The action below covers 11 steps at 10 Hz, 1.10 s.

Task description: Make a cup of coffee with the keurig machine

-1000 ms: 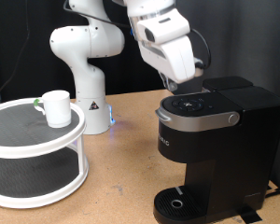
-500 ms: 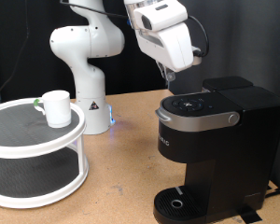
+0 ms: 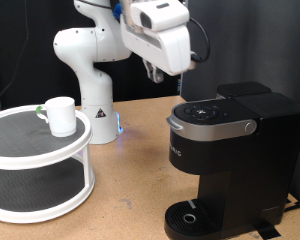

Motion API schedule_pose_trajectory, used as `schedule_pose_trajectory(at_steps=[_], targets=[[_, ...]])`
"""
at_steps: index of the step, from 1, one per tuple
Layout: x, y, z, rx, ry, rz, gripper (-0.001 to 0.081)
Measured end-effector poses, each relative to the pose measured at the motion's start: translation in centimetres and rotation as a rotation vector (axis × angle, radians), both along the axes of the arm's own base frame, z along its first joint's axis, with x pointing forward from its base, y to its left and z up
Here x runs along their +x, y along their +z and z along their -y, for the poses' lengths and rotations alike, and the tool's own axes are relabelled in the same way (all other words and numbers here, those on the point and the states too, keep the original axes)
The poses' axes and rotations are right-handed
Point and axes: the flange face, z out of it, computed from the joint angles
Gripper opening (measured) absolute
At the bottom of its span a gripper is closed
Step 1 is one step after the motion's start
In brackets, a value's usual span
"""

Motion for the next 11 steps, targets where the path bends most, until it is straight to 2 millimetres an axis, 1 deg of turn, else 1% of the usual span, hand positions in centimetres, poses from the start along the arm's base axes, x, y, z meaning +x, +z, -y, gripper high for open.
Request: schedule_pose_trajectory(at_steps=[1, 2, 3, 5, 7, 9, 10, 11], targets=[[-0.4, 0.8, 1.2, 0.0, 0.052, -0.013, 0.0004], [-0.7, 1.3, 1.7, 0.007, 0.087, -0.018, 0.0004], [-0.5, 1.2, 1.7, 0.003, 0.066, -0.01, 0.0004], [-0.3, 0.8, 1.6, 0.071, -0.08, 0.008, 0.0004], [-0.4, 1.1, 2.2, 0.206, -0.252, 0.046, 0.0004], [-1.4, 1.7, 3.4, 0.298, -0.307, 0.026, 0.0004], [-1.3, 1.5, 3.3, 0.285, -0.302, 0.027, 0.0004], [-1.2, 1.3, 3.3, 0.277, -0.376, 0.021, 0.0004]])
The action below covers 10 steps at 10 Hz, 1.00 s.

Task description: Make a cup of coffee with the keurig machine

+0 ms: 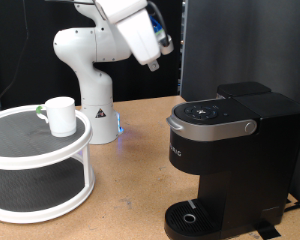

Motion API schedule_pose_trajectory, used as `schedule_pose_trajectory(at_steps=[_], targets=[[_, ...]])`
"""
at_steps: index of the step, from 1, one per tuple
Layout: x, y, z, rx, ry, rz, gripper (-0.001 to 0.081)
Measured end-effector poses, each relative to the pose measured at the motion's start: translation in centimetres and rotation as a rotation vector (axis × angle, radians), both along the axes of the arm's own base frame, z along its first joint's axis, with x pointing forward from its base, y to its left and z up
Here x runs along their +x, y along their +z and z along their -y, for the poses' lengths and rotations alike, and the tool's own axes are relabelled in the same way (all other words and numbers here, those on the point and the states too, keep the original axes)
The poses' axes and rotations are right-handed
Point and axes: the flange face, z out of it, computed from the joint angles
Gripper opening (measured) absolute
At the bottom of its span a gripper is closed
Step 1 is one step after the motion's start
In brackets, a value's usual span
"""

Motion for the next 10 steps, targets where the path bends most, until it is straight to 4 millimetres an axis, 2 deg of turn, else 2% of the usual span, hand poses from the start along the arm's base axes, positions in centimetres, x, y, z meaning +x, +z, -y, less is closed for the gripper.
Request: schedule_pose_trajectory(at_steps=[3, 7, 10], targets=[[-0.4, -0.8, 0.4, 0.018, -0.264, -0.026, 0.0004], [-4.2, 0.3, 1.8, -0.153, -0.102, -0.132, 0.0004], [-5.2, 1.1, 2.1, -0.14, -0.101, -0.109, 0.0004]])
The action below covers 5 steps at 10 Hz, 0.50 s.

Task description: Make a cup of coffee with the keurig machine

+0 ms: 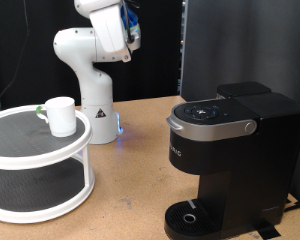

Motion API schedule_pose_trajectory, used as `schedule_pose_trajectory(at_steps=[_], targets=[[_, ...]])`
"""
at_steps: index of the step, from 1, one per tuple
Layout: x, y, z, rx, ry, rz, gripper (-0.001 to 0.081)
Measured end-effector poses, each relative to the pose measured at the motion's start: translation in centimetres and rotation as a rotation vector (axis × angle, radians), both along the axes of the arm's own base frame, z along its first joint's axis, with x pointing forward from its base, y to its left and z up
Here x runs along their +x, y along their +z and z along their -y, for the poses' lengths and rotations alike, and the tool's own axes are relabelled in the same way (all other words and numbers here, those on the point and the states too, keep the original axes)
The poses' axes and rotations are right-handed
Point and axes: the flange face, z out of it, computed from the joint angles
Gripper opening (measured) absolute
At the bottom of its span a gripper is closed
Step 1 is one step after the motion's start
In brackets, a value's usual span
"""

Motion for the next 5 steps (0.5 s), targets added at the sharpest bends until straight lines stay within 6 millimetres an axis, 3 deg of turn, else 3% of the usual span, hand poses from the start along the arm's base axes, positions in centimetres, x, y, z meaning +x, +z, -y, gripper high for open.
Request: schedule_pose_trajectory(at_steps=[3, 5], targets=[[0.6, -0.66, -0.08, 0.038, -0.291, 0.062, 0.0004], [-0.13, -0.55, 0.46, 0.044, -0.373, 0.065, 0.0004]])
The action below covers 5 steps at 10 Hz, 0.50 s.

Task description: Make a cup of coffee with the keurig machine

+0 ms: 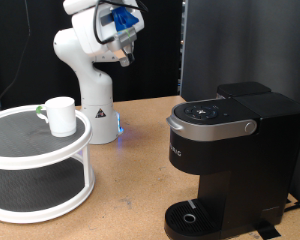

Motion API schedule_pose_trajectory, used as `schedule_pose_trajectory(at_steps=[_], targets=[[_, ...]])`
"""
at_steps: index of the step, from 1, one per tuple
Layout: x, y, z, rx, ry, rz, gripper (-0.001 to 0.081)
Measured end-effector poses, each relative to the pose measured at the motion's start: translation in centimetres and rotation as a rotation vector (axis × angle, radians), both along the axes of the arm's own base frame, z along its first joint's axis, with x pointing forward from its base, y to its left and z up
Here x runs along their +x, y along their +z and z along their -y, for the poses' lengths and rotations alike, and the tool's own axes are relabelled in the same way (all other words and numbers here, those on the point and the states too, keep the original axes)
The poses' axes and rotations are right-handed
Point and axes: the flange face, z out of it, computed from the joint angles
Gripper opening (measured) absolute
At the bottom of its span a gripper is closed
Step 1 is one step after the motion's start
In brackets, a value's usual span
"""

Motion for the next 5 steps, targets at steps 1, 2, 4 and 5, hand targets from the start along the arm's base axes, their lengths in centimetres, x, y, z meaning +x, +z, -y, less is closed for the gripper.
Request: schedule_pose_trajectory(at_steps=[1, 2, 4, 5], targets=[[-0.5, 0.3, 0.4, -0.012, 0.0, -0.001, 0.0004], [-1.2, 0.6, 0.8, -0.038, 0.025, -0.014, 0.0004], [-2.5, 1.5, 1.6, -0.072, 0.067, -0.029, 0.0004], [-3.3, 1.9, 2.1, -0.092, 0.096, -0.042, 0.0004]])
